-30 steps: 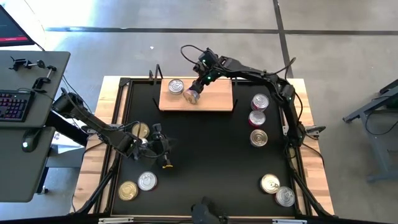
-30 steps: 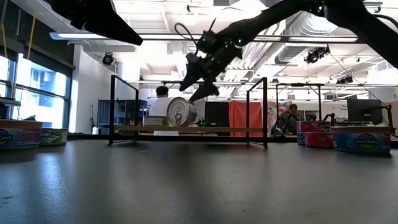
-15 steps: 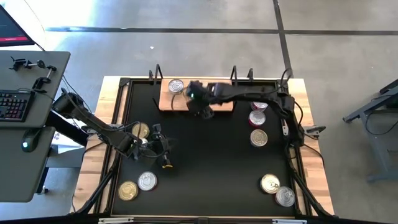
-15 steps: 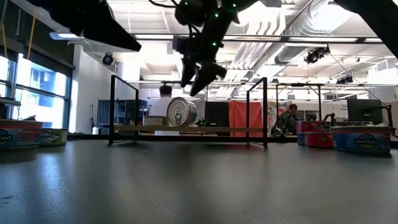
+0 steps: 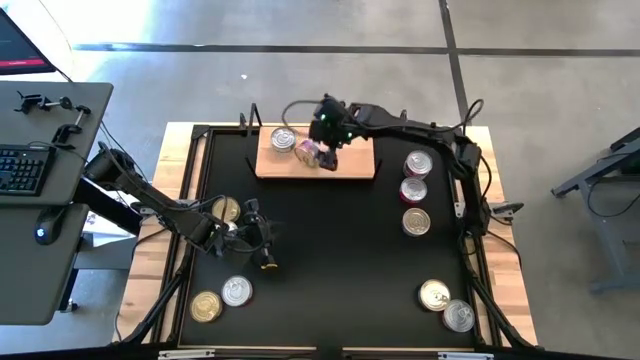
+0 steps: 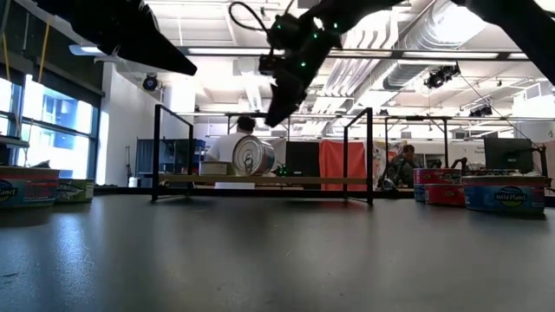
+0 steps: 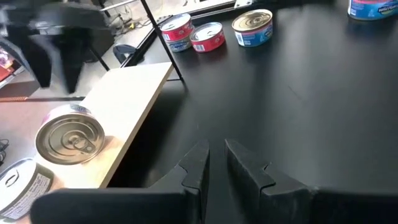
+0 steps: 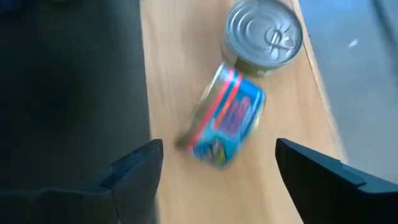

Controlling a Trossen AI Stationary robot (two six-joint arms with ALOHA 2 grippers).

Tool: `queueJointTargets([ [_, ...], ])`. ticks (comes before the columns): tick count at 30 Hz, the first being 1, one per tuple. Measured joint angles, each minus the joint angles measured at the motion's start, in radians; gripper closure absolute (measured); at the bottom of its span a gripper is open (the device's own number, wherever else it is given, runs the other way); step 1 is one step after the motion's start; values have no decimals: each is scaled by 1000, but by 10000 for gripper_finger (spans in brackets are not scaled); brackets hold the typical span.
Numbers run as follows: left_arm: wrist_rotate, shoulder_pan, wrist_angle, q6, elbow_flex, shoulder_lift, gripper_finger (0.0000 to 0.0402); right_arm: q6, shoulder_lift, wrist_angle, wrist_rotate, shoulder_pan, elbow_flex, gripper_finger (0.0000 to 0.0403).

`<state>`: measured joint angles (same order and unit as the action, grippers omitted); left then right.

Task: Stack canned seafood by type on shelf
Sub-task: Put the blue-pink tuna can on the shelf

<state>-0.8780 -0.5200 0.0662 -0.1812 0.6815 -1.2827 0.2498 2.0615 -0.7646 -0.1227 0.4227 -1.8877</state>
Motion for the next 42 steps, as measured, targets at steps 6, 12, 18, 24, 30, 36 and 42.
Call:
queueJointTargets([
  [6,0,22,-12,8,0,0,362,-168,34,121,-36,13,0,100],
  [12,2,30,-7,2,0,0,362,-201,68,139,34,-6,0,100],
  [18,4,30,-10,2,0,0,362,-206,96,133,38,-7,0,100],
  [24,4,30,-9,1,0,0,362,-228,100,120,35,1,0,116],
  [30,4,30,-9,0,0,0,362,-277,100,110,-66,36,0,205],
  [36,4,30,-9,0,1,0,362,-296,100,110,-87,52,0,224],
  [42,4,29,-9,0,1,0,362,-371,101,124,-226,80,0,223],
])
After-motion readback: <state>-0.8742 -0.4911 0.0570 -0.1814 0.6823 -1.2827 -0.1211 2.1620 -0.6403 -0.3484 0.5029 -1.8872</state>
